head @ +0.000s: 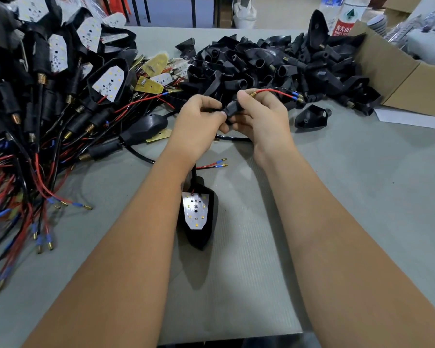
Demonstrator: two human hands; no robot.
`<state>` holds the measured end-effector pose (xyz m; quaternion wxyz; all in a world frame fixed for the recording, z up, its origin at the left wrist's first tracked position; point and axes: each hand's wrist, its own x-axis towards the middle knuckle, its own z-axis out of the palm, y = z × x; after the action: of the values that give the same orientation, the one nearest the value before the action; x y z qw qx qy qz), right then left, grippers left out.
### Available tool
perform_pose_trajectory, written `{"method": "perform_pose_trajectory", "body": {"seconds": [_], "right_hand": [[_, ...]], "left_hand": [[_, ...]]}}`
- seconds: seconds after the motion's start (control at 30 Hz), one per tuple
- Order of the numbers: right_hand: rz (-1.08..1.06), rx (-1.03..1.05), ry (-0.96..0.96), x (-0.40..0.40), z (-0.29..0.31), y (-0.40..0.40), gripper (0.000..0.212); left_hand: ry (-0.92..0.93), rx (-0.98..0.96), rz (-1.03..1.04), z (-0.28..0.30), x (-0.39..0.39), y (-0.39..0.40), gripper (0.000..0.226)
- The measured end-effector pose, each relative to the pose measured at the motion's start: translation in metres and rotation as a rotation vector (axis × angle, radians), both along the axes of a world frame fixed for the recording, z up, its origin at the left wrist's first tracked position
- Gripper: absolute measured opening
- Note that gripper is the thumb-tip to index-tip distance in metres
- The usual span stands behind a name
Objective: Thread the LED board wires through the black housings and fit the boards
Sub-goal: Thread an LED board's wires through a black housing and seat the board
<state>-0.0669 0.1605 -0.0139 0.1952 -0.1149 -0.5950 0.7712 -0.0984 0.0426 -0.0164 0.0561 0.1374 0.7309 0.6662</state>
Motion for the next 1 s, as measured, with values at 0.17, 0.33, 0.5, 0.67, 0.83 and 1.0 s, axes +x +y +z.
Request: {"method": "perform_pose_trajectory", "body": {"seconds": [0.17, 0.33, 0.5, 0.67, 0.83, 1.0], "right_hand": [[0.018, 0.060, -0.022, 0.000, 0.002, -0.004, 0.023], [-0.065, -0.013, -0.016, -0.002, 0.000, -0.001, 0.021], [-0.175, -0.078, 0.020, -0.003, -0.003, 0.005, 0.021], [-0.230, -0.007, 0.049, -0.005, -0.006, 0.009, 0.022], [-0.292, -0.023, 0.079, -0.006, -0.007, 0.012, 0.021], [-0.384, -0.084, 0.107, -0.009, -0.007, 0.014, 0.025]], "left_hand": [[-0.189, 0.142, -0.069, 0.002, 0.000, 0.000, 0.023], [-0.042, -0.068, -0.114, -0.002, 0.000, 0.000, 0.023], [-0.034, -0.143, -0.167, -0.004, -0.001, -0.001, 0.025], [-0.105, -0.090, -0.237, -0.001, -0.004, -0.010, 0.023], [-0.139, -0.139, -0.344, 0.002, -0.007, -0.020, 0.027], [-0.184, -0.159, -0.436, 0.006, -0.007, -0.025, 0.028]]}}
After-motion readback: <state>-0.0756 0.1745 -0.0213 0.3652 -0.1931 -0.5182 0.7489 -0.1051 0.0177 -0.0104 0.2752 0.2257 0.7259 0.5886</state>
